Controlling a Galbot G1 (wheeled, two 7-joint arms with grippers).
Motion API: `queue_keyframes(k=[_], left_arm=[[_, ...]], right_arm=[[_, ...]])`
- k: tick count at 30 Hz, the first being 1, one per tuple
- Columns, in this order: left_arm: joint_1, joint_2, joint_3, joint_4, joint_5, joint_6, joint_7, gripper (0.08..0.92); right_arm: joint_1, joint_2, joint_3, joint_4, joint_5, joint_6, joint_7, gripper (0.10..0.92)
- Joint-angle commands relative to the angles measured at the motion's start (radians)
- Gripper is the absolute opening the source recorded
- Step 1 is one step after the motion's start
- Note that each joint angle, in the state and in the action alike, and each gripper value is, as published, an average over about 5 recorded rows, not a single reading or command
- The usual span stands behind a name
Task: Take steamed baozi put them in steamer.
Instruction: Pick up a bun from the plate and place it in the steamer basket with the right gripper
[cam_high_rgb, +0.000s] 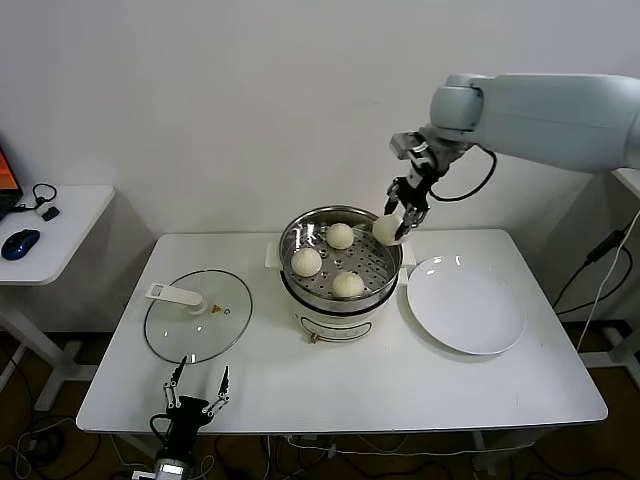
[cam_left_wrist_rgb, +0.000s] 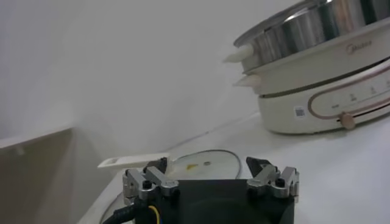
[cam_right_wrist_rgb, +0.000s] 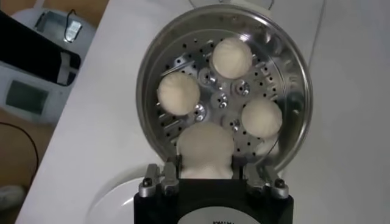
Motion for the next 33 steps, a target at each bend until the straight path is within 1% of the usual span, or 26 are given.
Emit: queue_keyframes(k=[1, 12, 27, 30, 33], left_arm=[[0.006, -0.002, -0.003, -0.017, -0.007, 0.002, 0.001, 0.823], [0.0, -0.005, -0.007, -0.012, -0.008, 0.003, 0.001, 0.823], [-0.019, 0.002, -0.011, 0.012, -0.014, 0.006, 0.002, 0.823], [-0.021, 0.002, -0.011, 0.013, -0.015, 0.006, 0.002, 0.823], [-0.021, 0.003, -0.011, 0.014, -0.015, 0.005, 0.002, 0.823]], right_arm=[[-0.183, 0.092, 0.074, -0.117, -0.073, -0.052, 0.062, 0.559], [-0.274, 0.104, 0.111, -0.172, -0.151, -0.054, 0.069, 0.557], [-0.333, 0.117, 0.134, -0.22, -0.21, -0.044, 0.072, 0.56], [-0.331, 0.111, 0.137, -0.224, -0.213, -0.04, 0.074, 0.564], [-0.33, 0.101, 0.146, -0.217, -0.181, -0.035, 0.09, 0.577]])
